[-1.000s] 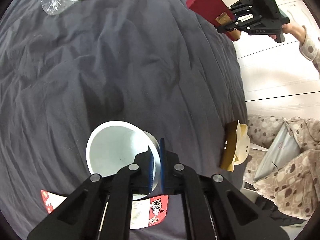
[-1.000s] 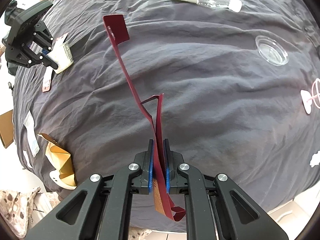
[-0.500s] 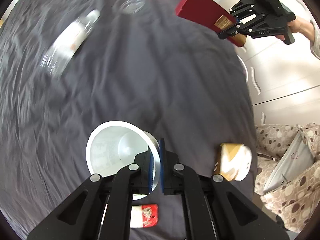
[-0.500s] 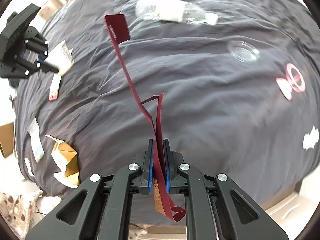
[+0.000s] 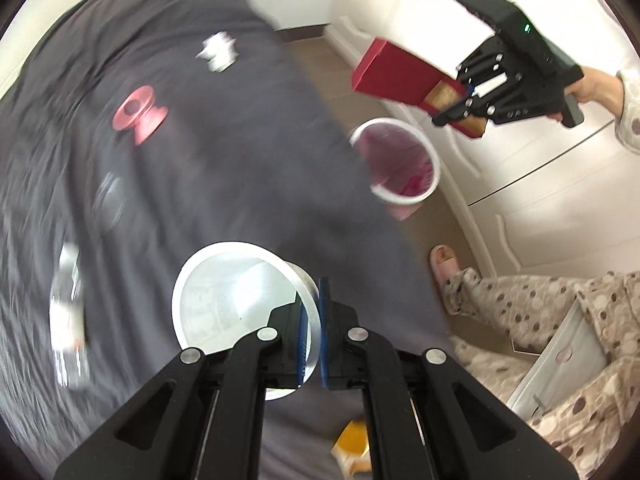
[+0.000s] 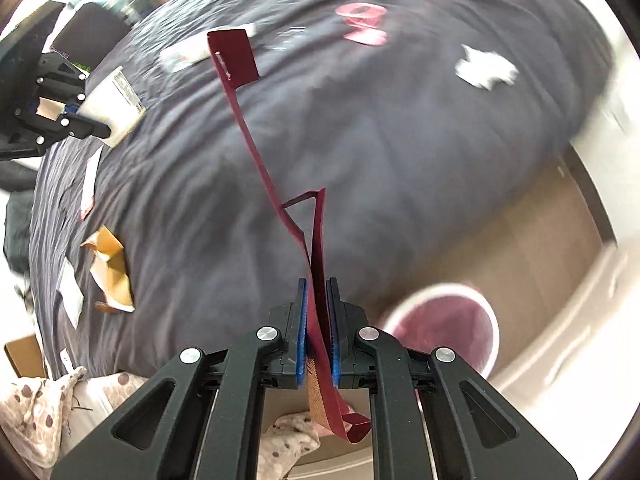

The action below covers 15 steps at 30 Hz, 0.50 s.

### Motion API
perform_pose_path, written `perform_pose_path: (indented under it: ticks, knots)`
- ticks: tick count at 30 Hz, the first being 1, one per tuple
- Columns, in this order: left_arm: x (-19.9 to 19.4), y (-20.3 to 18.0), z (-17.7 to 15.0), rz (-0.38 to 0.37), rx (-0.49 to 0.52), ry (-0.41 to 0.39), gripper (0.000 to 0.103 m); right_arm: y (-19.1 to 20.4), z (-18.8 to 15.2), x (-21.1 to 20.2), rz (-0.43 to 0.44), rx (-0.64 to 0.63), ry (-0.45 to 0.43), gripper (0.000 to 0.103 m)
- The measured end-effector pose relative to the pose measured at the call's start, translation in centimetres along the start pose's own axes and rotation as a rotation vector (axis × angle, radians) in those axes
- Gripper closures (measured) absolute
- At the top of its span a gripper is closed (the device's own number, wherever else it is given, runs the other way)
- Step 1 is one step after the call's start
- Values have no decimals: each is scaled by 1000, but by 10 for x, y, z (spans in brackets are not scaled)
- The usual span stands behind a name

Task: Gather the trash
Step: 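Carry the white cup and dark red strap over the white bin with both tools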

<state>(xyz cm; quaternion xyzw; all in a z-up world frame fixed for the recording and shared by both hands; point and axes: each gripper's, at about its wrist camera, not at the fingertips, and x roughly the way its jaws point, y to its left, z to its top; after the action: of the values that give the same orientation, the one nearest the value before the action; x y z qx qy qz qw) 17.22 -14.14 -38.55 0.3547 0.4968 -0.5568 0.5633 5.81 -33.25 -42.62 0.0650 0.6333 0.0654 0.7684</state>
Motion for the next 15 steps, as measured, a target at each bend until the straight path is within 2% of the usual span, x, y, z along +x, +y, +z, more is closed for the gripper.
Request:
perform_pose_path:
  ticks: [7, 11, 15]
  knots:
    - [35, -75, 88, -86, 120, -29, 98, -76, -99, -36, -43, 188, -49, 95]
    - [62, -110, 125, -159, 142, -49, 98, -114, -151, -46, -43, 280, -77, 95]
    - [93, -138, 158, -226, 139, -65, 98, -144, -188, -43, -12, 371, -110, 95]
